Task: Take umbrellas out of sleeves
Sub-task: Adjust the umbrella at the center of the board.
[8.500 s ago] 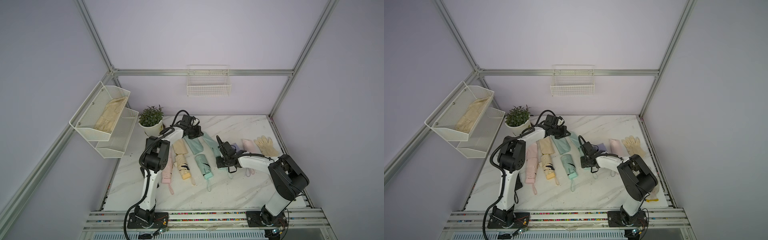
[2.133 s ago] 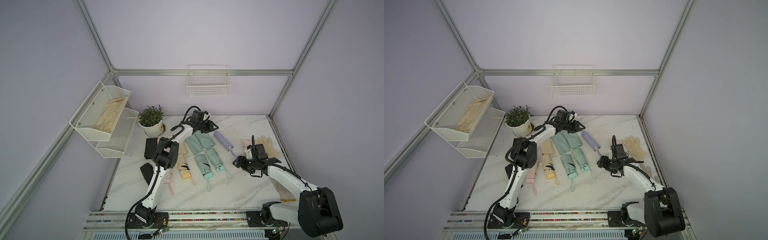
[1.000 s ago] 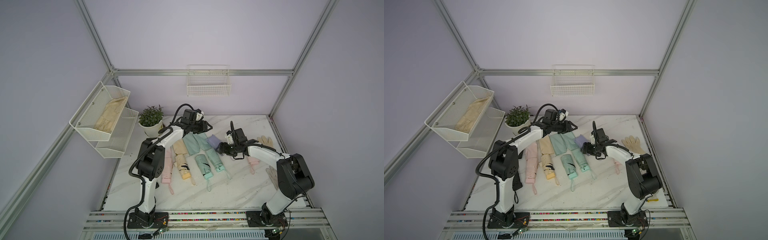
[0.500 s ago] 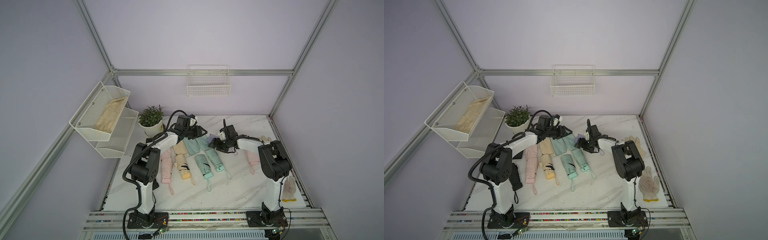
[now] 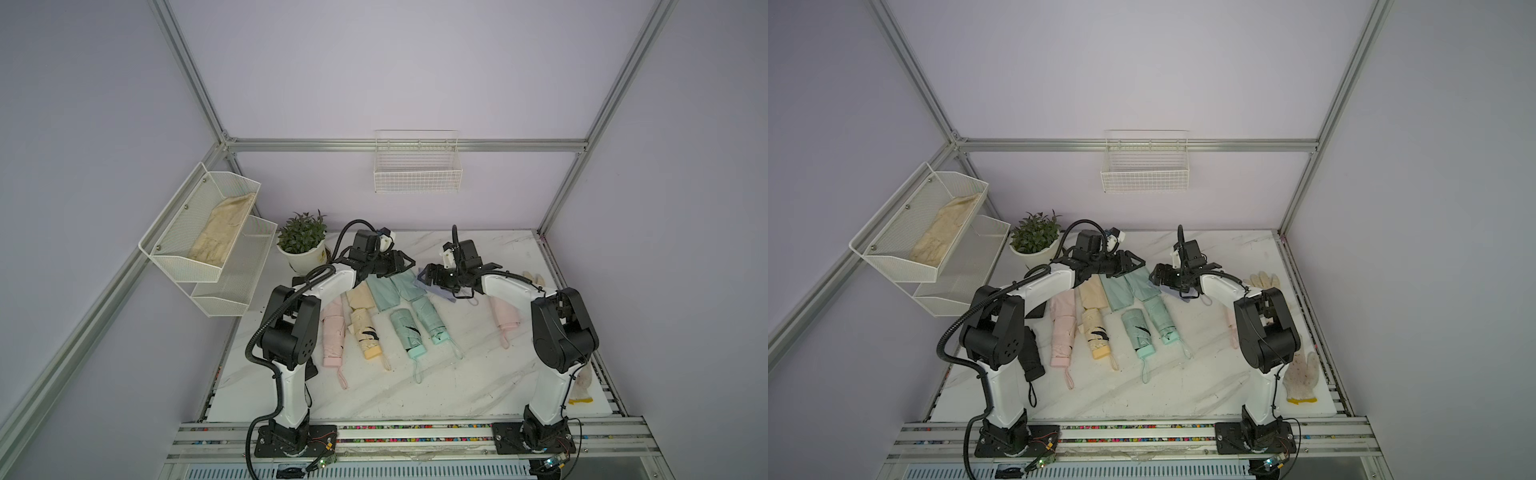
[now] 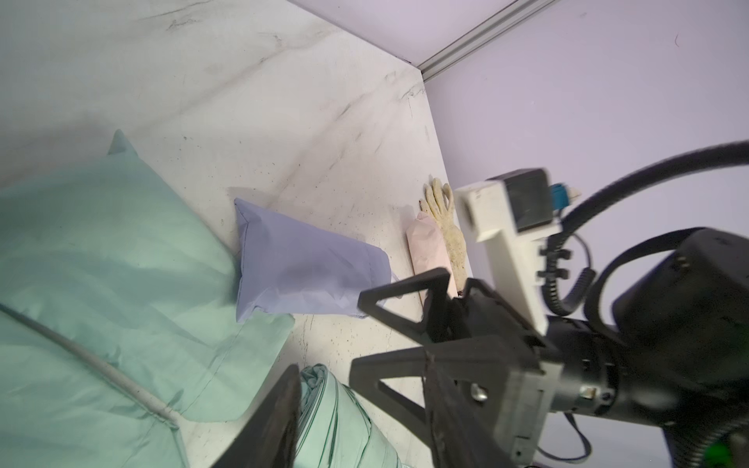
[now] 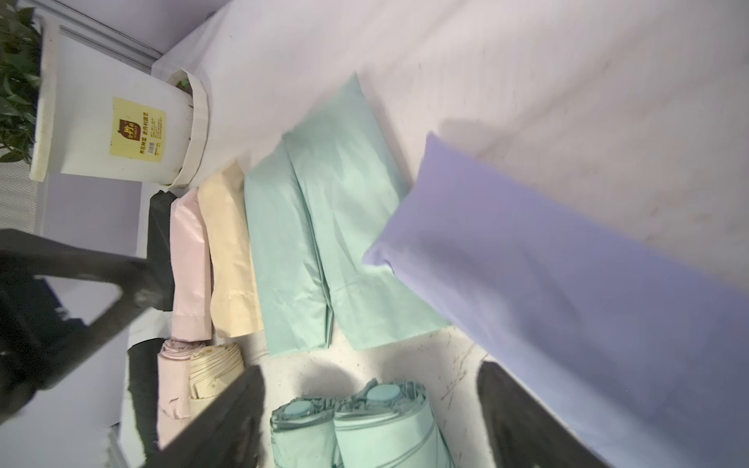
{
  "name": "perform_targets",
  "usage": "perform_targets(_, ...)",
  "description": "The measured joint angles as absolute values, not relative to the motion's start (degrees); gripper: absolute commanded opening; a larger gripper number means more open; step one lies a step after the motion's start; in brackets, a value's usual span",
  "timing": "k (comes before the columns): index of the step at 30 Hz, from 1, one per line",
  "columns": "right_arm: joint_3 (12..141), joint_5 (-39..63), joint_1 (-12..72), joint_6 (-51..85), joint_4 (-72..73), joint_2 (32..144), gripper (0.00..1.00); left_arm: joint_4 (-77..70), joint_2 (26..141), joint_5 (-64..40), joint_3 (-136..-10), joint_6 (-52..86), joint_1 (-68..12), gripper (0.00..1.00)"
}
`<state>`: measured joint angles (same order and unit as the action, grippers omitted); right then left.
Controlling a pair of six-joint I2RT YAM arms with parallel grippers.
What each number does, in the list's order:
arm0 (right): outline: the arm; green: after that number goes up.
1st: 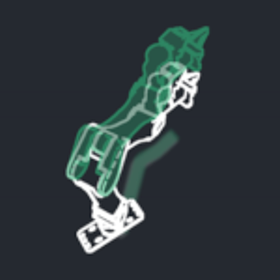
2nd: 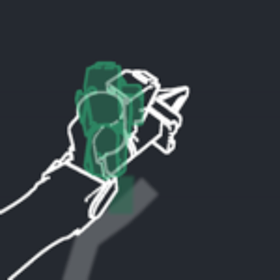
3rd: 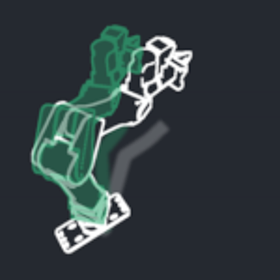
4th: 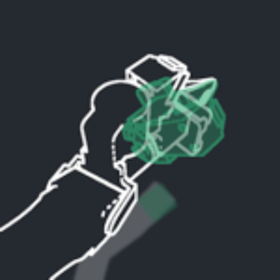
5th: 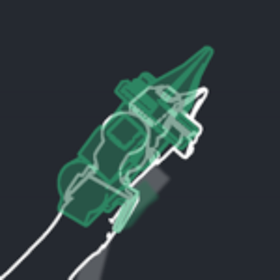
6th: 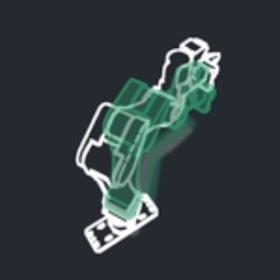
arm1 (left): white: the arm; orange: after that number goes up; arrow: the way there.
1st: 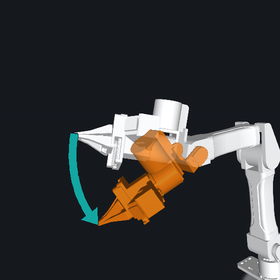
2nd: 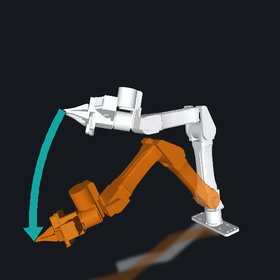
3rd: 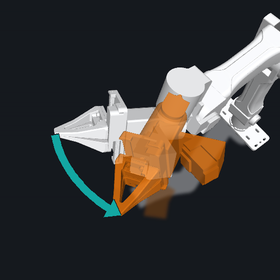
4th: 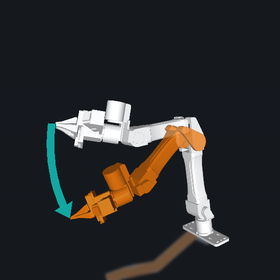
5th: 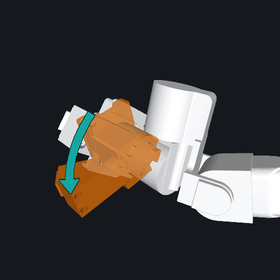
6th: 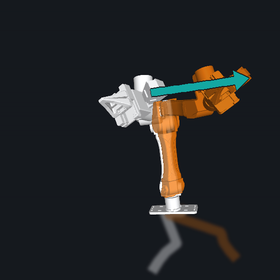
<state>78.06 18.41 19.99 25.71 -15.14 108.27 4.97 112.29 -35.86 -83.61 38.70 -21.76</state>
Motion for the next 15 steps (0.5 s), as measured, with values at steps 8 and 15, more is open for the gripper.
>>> perform_targets(8, 83.68, 9.39, 19.99, 15.22, -16.45, 113.65, 0.97, 3.92, 112.29, -36.53, -83.61, 39.42, -21.76, 0.49)
perform_targets(15, 78.43, 7.55, 19.88, 5.06, -16.23, 114.65, 0.97, 3.90, 112.29, -37.12, -83.42, 39.42, -21.76, 0.49)
